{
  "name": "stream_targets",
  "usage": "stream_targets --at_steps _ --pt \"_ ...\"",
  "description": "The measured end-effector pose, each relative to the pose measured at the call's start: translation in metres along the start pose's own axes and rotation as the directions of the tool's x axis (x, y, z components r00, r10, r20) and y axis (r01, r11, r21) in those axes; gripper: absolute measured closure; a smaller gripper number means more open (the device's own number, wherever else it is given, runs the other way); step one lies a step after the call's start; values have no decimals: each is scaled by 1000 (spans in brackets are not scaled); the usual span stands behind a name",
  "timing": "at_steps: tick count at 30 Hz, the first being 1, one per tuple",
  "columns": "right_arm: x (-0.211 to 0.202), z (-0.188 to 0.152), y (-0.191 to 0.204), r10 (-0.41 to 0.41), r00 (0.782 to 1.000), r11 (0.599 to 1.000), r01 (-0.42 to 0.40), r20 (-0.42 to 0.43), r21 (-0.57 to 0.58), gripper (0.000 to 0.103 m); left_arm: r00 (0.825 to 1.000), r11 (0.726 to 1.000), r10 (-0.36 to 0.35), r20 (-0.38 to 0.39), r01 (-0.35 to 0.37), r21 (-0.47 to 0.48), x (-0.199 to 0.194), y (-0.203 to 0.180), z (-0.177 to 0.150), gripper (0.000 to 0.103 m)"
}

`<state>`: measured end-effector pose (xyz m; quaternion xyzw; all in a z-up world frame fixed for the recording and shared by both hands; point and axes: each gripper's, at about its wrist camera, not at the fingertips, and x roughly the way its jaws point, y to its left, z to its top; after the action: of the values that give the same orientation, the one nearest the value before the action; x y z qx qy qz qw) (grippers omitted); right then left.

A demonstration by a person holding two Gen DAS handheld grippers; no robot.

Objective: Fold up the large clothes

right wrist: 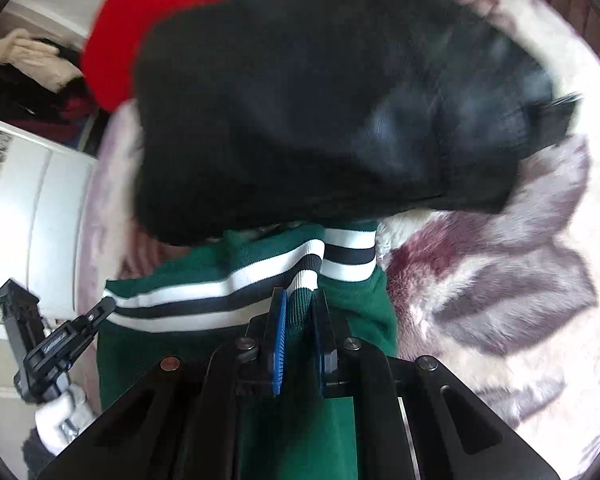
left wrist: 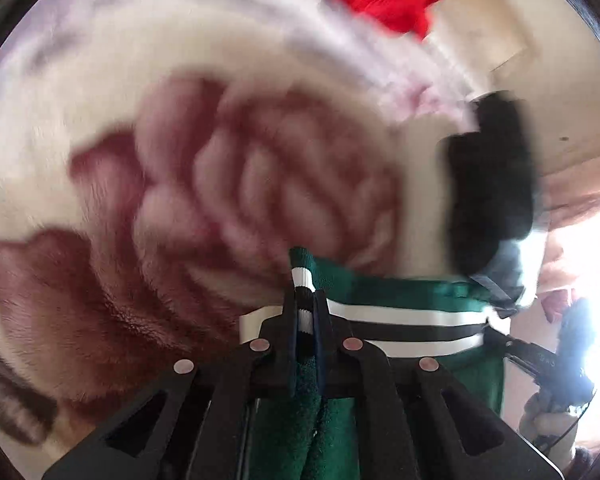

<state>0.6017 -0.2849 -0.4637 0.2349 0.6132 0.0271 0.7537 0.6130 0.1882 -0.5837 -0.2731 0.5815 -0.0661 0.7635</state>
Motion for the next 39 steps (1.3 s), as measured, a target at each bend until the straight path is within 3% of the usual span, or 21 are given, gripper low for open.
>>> stream_targets --at_steps 2,4,7,8,9,10,11,12,13,14,16,20,23,26,28,29,32,33,36,38,39 --pt "19 7 -1 -46 999 998 45 -19 -40 95 999 999 -19 -44 18 -36 16 15 -4 97" --pt "25 11 0 -63 998 996 61 -24 -67 95 998 998 -42 -35 40 -50 12 17 -9 97" --pt "19 16 -1 -16 997 995 9 -78 -94 93 994 991 -111 -20 110 -77 -10 17 -16 93" --pt "13 15 -4 13 995 995 -22 -95 -95 86 990 986 -141 -16 139 -89 -19 17 -19 92" --pt "8 13 -12 60 991 994 -71 -123 -84 61 986 981 -168 -9 166 -103 -29 19 -24 89" --pt "1 9 -19 90 987 993 -100 -136 -70 44 982 976 -187 0 185 -112 -39 20 -29 84" --pt "-7 4 -29 120 983 990 -128 -136 -52 10 976 969 -215 18 216 -118 -51 20 -35 77" --pt "-15 -3 -39 163 978 985 -169 -132 -32 0 969 962 -242 41 245 -118 -64 20 -43 71" --pt "-19 -10 -49 206 969 978 -209 -136 -6 0 965 958 -254 70 261 -117 -77 21 -52 49" --pt "-16 -18 -58 245 956 969 -245 -163 20 0 960 955 -262 99 272 -118 -88 21 -60 36" --pt "-2 -32 -68 273 935 961 -272 -227 36 0 944 942 -288 160 310 -132 -109 22 -82 35" --pt "61 -52 -81 372 852 924 -379 -369 55 0 916 913 -307 259 360 -190 -138 22 -139 35" --pt "101 -50 -86 515 755 854 -492 -407 167 0 920 923 -268 285 330 -198 -154 20 -181 35" --pt "110 -42 -82 580 710 813 -538 -399 223 0 931 929 -205 300 282 -241 -162 24 -216 35" --pt "109 -42 -79 578 724 815 -532 -376 227 0 928 919 -193 319 285 -274 -169 29 -237 35" --pt "106 -44 -80 578 734 816 -531 -357 231 5 924 913 -183 335 286 -291 -172 32 -245 35" --pt "91 -57 -94 575 778 812 -503 -253 297 44 926 894 -173 334 290 -342 -173 38 -263 35" --pt "82 -66 -104 588 785 790 -506 -194 348 54 931 893 -171 322 285 -349 -172 40 -270 35" --pt "52 -103 -122 599 799 723 -513 -50 464 60 947 899 -146 286 248 -362 -168 43 -289 35" --pt "37 -141 -138 594 803 645 -508 42 571 60 961 907 -115 251 205 -369 -162 47 -306 35" --pt "29 -167 -149 589 802 579 -502 96 643 60 967 908 -107 232 190 -373 -159 49 -313 35"
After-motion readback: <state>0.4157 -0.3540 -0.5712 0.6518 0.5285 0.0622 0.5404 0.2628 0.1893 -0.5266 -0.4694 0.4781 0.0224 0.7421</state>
